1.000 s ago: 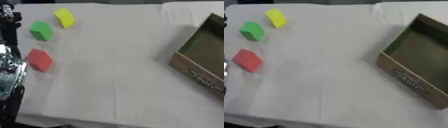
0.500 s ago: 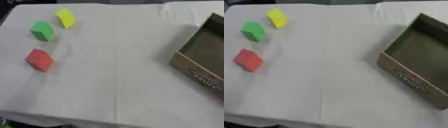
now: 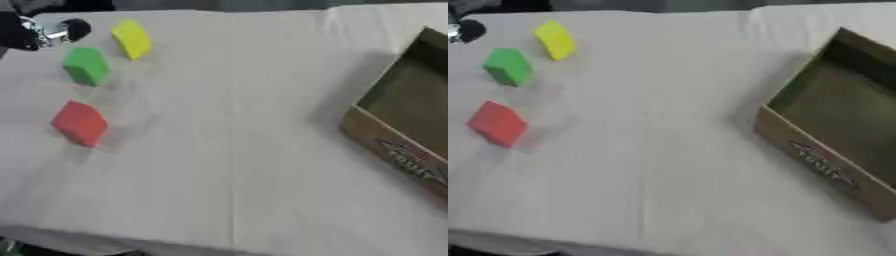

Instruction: Pick up the objects with one hand, pass them to the other hand, and then place them into the box on the other side of the table.

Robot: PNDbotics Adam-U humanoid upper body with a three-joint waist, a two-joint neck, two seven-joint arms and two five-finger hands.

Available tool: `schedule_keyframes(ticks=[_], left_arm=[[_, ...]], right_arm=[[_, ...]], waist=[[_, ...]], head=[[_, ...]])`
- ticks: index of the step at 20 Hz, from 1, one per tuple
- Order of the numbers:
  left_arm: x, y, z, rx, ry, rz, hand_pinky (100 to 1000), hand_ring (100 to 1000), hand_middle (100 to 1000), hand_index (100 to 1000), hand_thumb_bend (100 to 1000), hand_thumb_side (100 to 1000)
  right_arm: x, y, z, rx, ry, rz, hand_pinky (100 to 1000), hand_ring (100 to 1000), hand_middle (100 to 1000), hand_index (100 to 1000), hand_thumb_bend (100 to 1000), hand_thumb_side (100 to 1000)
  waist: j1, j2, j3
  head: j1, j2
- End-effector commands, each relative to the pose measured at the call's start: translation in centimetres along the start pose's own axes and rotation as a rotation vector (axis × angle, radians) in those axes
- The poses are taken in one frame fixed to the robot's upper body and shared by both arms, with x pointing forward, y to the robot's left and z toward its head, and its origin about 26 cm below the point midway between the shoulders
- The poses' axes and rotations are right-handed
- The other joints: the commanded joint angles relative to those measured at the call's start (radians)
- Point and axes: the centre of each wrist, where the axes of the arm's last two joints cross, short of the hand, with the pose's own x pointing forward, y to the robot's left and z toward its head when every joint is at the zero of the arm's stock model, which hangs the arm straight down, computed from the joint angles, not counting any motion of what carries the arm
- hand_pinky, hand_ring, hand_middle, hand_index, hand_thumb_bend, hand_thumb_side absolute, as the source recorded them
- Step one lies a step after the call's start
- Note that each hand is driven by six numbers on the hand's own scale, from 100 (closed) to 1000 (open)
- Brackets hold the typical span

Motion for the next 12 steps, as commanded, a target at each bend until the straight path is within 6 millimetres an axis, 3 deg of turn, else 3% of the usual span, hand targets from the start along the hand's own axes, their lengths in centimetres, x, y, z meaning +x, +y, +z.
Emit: schedule_keyframes(ticks=[1,7,12], left_arm=[[0.61,1.39,0.69,-0.089,0.013,-0.076,878,847,777,851,482,606],[0.48,1.17,0.99,-0.217,0.011,-0.074,876,845,773,845,529,564],[0.00,0.67,1.27,-0.287,0.033,-0.082,875,845,765,832,551,448]], right_arm=[[1.15,-0.63,-0.19,0.009,-0.013,0.051,1000,840,1000,960,100,770],[1.17,-0.69,-0.16,0.012,-0.008,0.060,1000,841,1000,960,100,771],[1.14,-0.73,-0.11,0.014,-0.004,0.067,1000,841,1000,960,100,772]], waist=[[0.012,-0.005,0.000],[0.018,-0.006,0.004],[0.021,-0.007,0.007]], head=[[-0.003,-0.015],[-0.013,-0.013],[-0.017,-0.014]])
